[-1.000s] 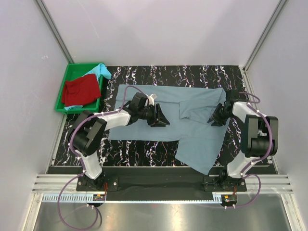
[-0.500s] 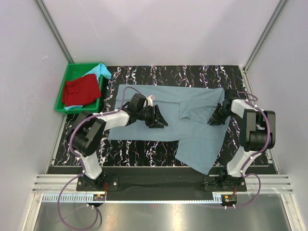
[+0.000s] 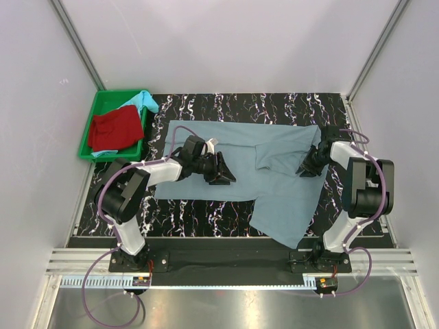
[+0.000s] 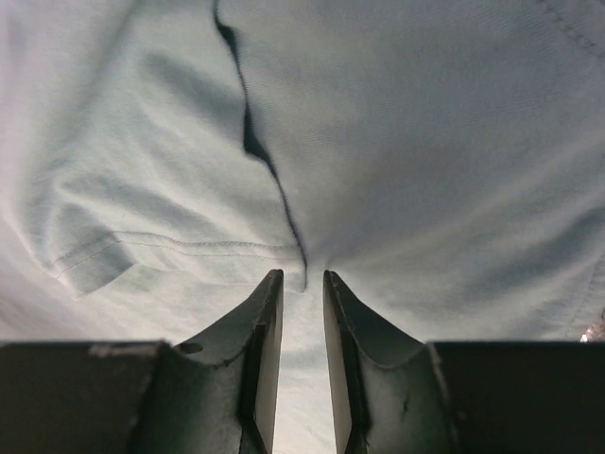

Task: Fold and stack the t-shirts
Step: Fold the tshirt

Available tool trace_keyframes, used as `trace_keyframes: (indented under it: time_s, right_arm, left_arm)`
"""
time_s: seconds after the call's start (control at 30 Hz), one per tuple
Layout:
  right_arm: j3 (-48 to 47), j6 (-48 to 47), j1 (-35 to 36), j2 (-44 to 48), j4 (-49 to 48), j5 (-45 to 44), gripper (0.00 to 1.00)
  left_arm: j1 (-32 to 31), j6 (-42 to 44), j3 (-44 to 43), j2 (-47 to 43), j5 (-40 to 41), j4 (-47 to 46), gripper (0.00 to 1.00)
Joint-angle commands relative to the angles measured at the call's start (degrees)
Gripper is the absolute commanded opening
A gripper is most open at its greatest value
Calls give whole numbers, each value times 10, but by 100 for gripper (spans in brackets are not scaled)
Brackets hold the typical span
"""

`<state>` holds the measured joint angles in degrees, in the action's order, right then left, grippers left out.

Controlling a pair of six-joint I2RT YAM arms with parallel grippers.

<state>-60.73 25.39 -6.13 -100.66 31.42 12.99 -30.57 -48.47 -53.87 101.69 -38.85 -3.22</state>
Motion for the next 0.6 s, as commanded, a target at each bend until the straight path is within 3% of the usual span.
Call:
trace_keyframes:
  time_s: [0.0,0.57]
  right_arm:
    - [-23,3,-1,28,5,-4,31]
    - [-9,5,-1,-26,-10,27,26]
  left_arm:
    - [2,0,-1,-14,-11,-28,45]
    - [9,0,3,-9,-18,-32,45]
